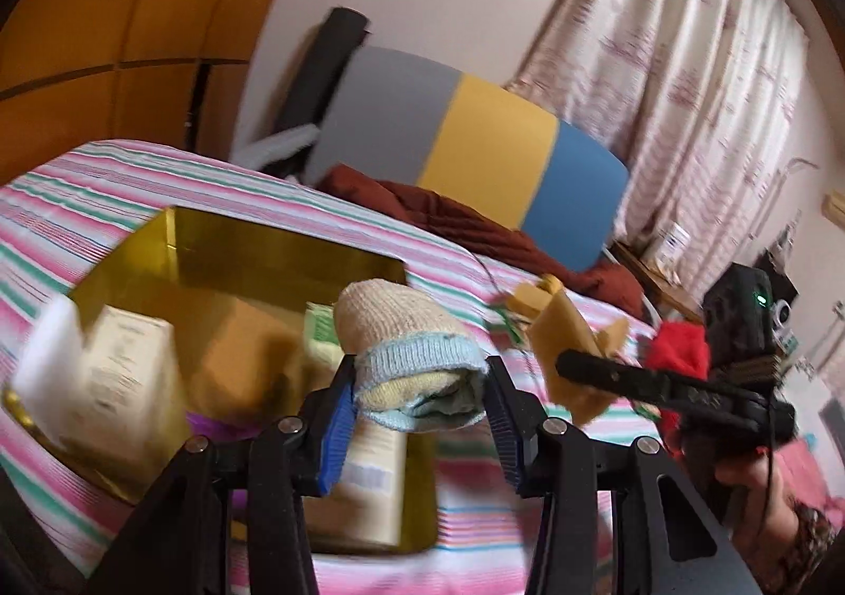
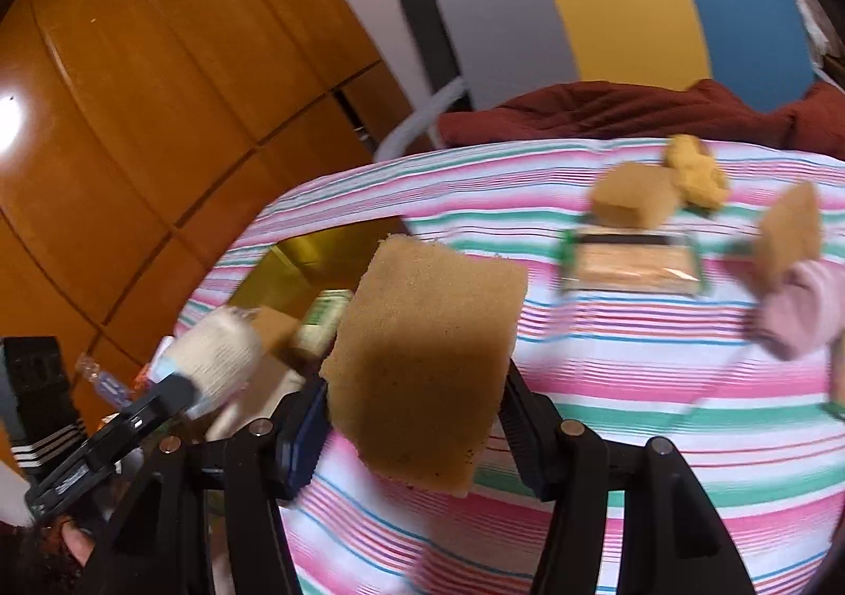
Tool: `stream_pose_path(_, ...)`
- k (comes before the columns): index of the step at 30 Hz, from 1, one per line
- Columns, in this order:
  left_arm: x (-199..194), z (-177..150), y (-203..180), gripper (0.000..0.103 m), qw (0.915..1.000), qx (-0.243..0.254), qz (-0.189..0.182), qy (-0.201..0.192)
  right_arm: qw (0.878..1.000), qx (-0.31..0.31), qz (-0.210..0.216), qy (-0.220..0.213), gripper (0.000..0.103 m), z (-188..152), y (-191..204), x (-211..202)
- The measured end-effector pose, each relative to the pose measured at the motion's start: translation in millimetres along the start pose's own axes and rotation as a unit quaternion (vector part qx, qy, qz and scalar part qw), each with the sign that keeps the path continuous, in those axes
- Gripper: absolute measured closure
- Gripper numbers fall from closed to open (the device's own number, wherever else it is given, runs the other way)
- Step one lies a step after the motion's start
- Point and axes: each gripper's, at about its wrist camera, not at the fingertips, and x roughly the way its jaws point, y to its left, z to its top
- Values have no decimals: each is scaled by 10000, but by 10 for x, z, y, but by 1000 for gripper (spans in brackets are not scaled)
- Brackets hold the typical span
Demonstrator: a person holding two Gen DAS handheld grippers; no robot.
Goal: Organize objects
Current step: 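Carry the cream sock and yellow sponge over the gold tray with both tools, then open both tools to release the sock and sponge into the tray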
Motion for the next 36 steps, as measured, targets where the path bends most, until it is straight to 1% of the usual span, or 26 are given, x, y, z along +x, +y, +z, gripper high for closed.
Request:
stream_pose_path(2, 1, 88, 132, 56, 9999, -89, 90, -61, 9997, -240, 18, 93, 43, 87, 254, 152)
stream_pose_path(6, 7, 274, 380, 56, 9991, -175, 314, -209, 9977, -612, -96, 265, 43, 249, 616, 427)
stream_pose_path(9, 45, 390, 566, 56, 9982, -238, 476, -269, 9964, -745, -158, 381, 42, 361, 781, 637)
stream_pose_path(11, 90, 443, 687, 56, 9977, -268, 556, -266, 9955, -774, -326, 436, 42, 412, 833, 769)
stream_pose_path(13, 160, 487, 820, 56, 9968, -311, 706, -204, 9943, -815, -455, 508, 41, 440, 864, 907)
stream_pose_path(16, 258, 526, 976, 56, 9960, -372, 810, -88, 9918, -875, -683, 637, 39, 485, 857, 1103)
stream_pose_path(18, 323, 551, 1039, 56, 9953, -409, 878, -30, 9909, -840, -719, 765, 38, 527, 862, 1244)
stream_pose_path(20, 373, 563, 1071, 56, 9948, -423, 930, 16, 9911, -810, -741, 748, 37, 567, 872, 1292)
stream_pose_path(22, 453, 599, 1076, 55, 9936, -379, 1062, 92, 9904, -817, -831, 738, 33, 616, 888, 1358)
stream_pose_path(23, 466, 607, 1069, 50, 9930, -360, 1125, 86, 9892, -828, -974, 721, 30, 640, 893, 1390)
stream_pose_path(24, 472, 611, 1057, 38, 9924, -313, 1190, 75, 9874, -846, -1156, 666, 24, 662, 891, 1393)
stream_pose_path(25, 465, 609, 1034, 30, 9920, -262, 1232, 57, 9863, -848, -1268, 625, 18, 678, 892, 1391)
stream_pose_path(26, 452, 609, 1006, 15, 9914, -206, 1293, 19, 9858, -828, -1336, 587, 16, 696, 883, 1379)
stream_pose_path(27, 414, 596, 974, 9, 9911, -140, 1321, -80, 9866, -792, -1320, 538, 16, 709, 872, 1343)
stream_pose_path(30, 353, 538, 918, 8, 9906, -50, 1356, -177, 9890, -782, -1192, 402, 16, 690, 857, 1199)
stream_pose_path(31, 342, 514, 906, 7, 9901, -66, 1393, -179, 9886, -809, -1211, 371, 16, 674, 855, 1158)
stream_pose_path(33, 319, 475, 894, 3, 9904, -187, 1360, -161, 9876, -864, -1279, 296, 16, 624, 843, 1070)
stream_pose_path(36, 267, 383, 862, 0, 9913, -437, 1242, -85, 9892, -877, -1153, 210, 16, 556, 816, 942)
